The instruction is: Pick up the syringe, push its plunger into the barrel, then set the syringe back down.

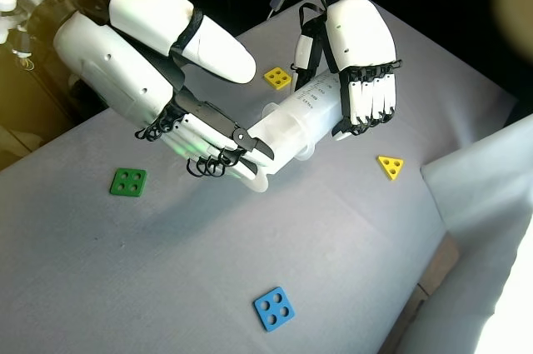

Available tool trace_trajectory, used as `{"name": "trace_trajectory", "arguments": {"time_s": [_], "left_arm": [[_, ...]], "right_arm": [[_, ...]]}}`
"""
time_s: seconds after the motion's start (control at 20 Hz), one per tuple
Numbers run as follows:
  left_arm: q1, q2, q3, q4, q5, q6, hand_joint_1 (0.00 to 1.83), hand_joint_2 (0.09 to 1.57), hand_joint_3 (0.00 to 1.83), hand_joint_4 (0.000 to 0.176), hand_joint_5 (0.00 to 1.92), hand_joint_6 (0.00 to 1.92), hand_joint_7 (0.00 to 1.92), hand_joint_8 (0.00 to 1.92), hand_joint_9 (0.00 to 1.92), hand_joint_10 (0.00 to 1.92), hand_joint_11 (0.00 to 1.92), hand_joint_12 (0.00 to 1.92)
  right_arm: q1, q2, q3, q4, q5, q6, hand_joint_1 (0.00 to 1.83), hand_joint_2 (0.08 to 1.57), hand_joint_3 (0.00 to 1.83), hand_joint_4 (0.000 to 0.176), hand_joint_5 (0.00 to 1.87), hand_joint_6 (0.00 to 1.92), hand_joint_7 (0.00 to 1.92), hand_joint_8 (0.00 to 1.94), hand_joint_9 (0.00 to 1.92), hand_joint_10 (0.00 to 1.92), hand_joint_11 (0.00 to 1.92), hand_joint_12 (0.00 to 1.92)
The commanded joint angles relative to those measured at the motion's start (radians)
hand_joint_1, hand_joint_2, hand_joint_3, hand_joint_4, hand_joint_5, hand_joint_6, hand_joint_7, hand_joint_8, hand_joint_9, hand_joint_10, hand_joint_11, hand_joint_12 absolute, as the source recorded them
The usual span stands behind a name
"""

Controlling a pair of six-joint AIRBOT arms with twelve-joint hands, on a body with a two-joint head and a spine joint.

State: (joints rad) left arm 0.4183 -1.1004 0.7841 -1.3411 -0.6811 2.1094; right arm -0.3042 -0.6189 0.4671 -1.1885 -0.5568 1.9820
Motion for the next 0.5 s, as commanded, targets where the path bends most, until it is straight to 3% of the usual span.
{"name": "trace_trajectory", "arguments": {"time_s": [0.0,0.45], "left_arm": [[-0.026,-0.011,-0.009,0.092,0.018,-0.019,1.29,1.32,0.00,0.000,0.64,1.52,0.57,1.65,0.51,1.71,0.31,1.66],[-0.025,-0.010,-0.009,0.090,0.018,-0.018,1.29,1.33,0.00,0.000,0.62,1.54,0.57,1.68,0.50,1.72,0.31,1.66]], "right_arm": [[0.023,-0.032,-0.023,-0.031,0.158,0.007,0.00,1.37,0.00,0.000,0.20,0.00,0.13,0.00,0.09,0.00,0.00,0.31],[0.032,-0.123,-0.026,-0.031,0.145,0.009,0.00,1.37,0.00,0.000,0.21,0.00,0.14,0.00,0.11,0.00,0.00,0.34]]}}
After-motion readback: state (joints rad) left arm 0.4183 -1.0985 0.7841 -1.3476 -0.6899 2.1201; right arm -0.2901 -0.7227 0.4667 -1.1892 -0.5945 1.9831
